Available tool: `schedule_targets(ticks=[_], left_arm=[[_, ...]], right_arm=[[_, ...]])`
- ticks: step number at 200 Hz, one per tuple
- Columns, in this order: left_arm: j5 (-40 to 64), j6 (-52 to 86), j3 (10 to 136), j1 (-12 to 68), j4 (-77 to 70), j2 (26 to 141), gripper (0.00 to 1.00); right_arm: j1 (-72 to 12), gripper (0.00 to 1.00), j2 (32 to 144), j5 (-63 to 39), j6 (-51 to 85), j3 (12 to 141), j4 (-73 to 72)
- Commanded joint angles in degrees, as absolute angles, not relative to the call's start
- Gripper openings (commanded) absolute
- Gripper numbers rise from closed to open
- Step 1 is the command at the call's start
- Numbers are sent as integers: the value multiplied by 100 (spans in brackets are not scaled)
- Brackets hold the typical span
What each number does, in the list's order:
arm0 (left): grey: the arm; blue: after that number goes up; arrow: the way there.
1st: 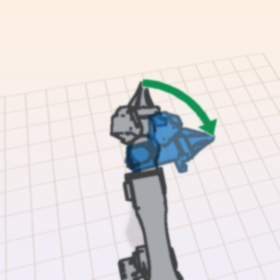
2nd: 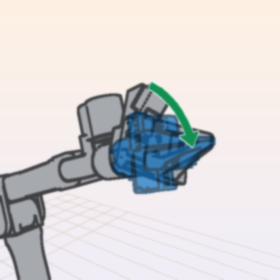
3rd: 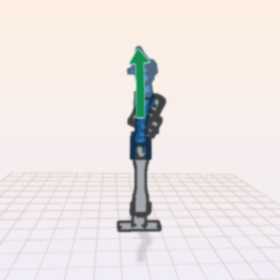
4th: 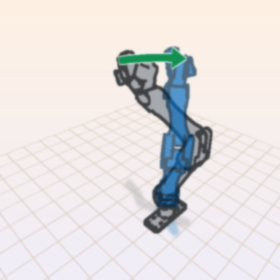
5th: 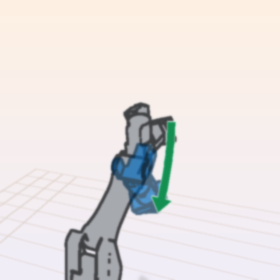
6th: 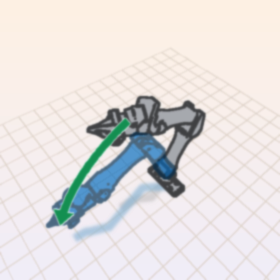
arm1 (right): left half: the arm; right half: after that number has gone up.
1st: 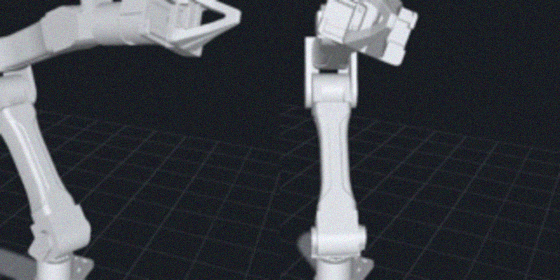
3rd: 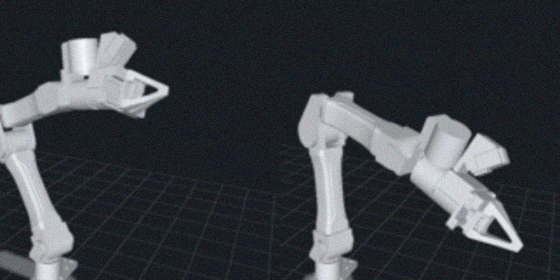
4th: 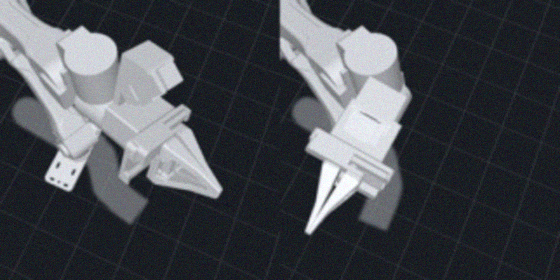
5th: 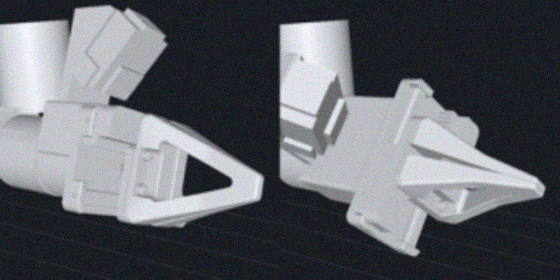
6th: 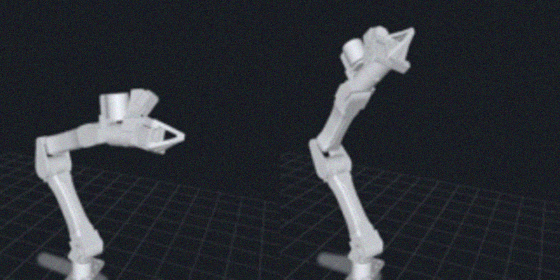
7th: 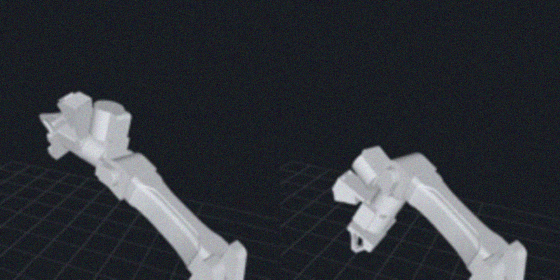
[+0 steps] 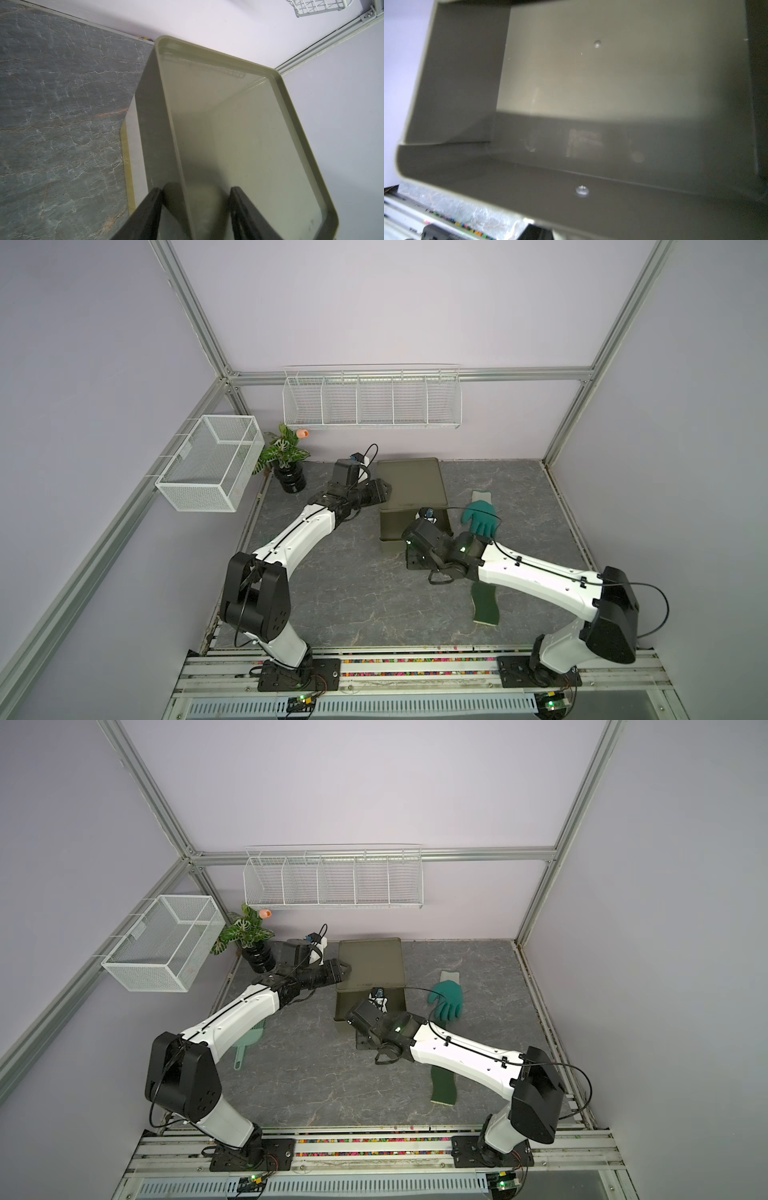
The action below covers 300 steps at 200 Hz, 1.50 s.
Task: Take the sponge out of the drawer
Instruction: Close the drawer in the storage box.
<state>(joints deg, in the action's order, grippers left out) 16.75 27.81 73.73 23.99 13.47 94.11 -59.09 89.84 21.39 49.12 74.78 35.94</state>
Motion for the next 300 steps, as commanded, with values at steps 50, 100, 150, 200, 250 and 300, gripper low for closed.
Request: schedule_targets(ticks=[50, 100, 150, 200, 250, 300], left_arm=[[1936, 2681, 7383, 2499, 1802, 9673, 56], [1938, 2682, 7374, 2499, 1802, 9653, 56], [1931, 2681, 7336, 2505, 1795, 9653, 56], [1926, 2696, 7322, 2505, 1792, 9635, 56], [1917, 2681, 7296, 2503, 1795, 9615, 56], [1919, 2689, 7291, 2503, 1779, 9615, 56]], right_arm=[[-5511, 16, 9518, 2120, 4213, 8202, 2711], [-5322, 18, 10047, 2038, 4018, 8733, 2753], [-5173, 21, 10299, 2019, 3921, 9048, 2837], [-5041, 29, 10430, 1916, 3874, 9088, 2848], [-5001, 34, 10505, 1868, 3829, 9164, 2842], [-5001, 55, 10471, 1696, 3797, 9173, 2923]])
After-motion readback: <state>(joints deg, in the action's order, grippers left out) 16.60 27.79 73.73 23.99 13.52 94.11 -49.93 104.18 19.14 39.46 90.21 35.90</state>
